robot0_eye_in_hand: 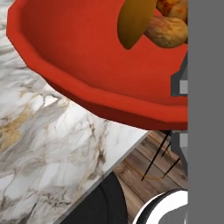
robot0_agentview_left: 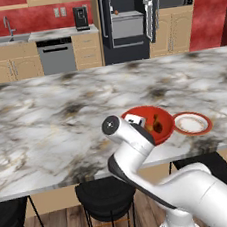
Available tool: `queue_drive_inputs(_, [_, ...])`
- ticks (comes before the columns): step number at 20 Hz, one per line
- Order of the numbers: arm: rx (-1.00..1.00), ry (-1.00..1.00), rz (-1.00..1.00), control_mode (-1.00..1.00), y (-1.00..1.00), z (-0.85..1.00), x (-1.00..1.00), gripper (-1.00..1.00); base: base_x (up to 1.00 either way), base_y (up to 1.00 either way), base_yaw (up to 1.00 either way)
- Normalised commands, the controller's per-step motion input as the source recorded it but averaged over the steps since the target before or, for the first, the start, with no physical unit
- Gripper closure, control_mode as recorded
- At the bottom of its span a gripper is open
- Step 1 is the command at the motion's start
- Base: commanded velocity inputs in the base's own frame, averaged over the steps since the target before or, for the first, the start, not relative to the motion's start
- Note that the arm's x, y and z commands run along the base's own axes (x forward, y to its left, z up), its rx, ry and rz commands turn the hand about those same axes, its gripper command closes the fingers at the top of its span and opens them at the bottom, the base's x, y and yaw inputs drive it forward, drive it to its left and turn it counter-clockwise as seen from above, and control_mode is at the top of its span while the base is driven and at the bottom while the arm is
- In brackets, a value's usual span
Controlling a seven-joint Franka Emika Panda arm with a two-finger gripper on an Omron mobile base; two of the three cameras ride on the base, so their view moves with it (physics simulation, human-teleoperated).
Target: Pick the chicken drumstick and mushroom from their plates and place them in the bowl. Then put the bowl in the fridge.
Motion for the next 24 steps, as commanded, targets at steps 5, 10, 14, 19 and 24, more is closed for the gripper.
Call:
queue_drive_inputs(5, [-0.01,0.00,0.00,-1.00,0.06,0.12,-0.34,1.00,0.00,0.00,0.00])
queue_drive_inputs(10, [0.00,0.00,0.00,-1.00,-0.01,0.03,-0.12,1.00,0.00,0.00,0.00])
queue_drive_inputs(14, [0.00,0.00,0.00,-1.00,0.00,0.00,0.00,1.00,0.00,0.00,0.00])
queue_drive_inputs(19, [0.00,0.00,0.00,-1.00,0.00,0.00,0.00,1.00,0.00,0.00,0.00])
queue_drive_inputs(24, [0.00,0.00,0.00,1.00,0.00,0.00,0.00,1.00,0.00,0.00,0.00])
